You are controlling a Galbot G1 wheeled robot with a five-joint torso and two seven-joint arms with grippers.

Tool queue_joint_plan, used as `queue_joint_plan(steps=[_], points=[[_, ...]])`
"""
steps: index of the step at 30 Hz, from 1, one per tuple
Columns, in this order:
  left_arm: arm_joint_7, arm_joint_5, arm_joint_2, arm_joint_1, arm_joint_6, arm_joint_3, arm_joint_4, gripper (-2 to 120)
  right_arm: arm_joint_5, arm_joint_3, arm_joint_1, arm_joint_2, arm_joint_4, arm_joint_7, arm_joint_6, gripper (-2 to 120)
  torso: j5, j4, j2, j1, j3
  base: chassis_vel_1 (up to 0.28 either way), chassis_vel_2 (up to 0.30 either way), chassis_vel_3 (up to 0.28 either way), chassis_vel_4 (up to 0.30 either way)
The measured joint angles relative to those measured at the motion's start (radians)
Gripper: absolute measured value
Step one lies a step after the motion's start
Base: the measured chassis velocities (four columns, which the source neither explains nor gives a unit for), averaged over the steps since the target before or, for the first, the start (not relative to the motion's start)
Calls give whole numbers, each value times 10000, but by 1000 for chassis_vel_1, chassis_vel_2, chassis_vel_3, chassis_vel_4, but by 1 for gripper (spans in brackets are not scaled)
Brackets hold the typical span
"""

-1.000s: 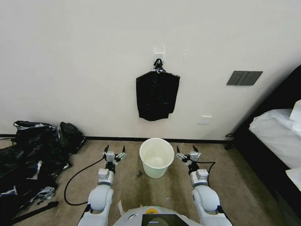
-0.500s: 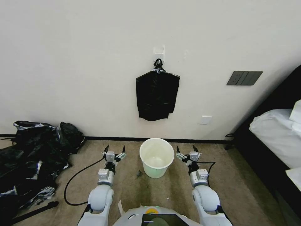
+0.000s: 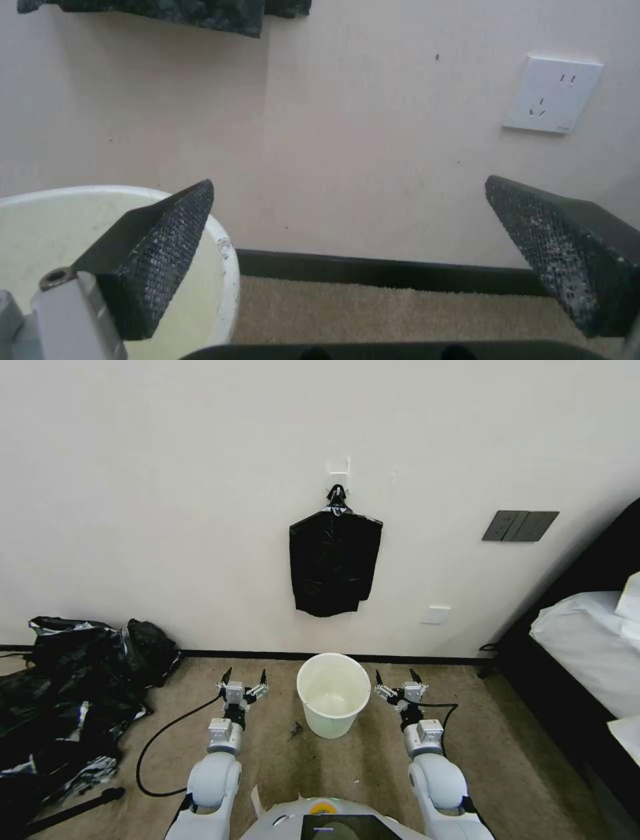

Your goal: Place a trash bag onto the trash bin.

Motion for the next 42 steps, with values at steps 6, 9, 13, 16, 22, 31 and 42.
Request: queue_joint_plan(steps=[6,9,13,16,22,31,42], points=[[-15,0,1,31,-15,3,-26,100,5,7,-28,5,26,0,12,100,0,1,0,0,0,0,0,0,0],[-219,107,17,353,-184,100,-447,100,82,107,-282,160,414,0,197,100,0,1,-1,0,0,0,0,0,0],[-796,469,66,1255,-708,360,-1606,100,353,436,-1074,638,1616,-14,806,100,0,0,0,0,0,0,0,0,0],[-1233,743,102,1939,-1107,563,-2504,100,551,683,-1662,996,2514,-42,1259,100,-1,-1,1,-1,-1,0,0,0,0],[-1278,815,571,2024,-891,626,-2981,100,1125,557,-1818,1073,2983,3,628,100,-1,0,0,0,0,0,0,0,0],[-1185,206,1004,1930,-824,325,-2831,100,2935,366,-1757,464,3008,-201,45,100,-1,-1,0,0,-1,0,0,0,0],[-1191,51,1009,1878,-832,302,-2997,100,10463,-1119,1125,-703,3656,1818,-1142,100,0,1,0,0,0,0,0,0,0]])
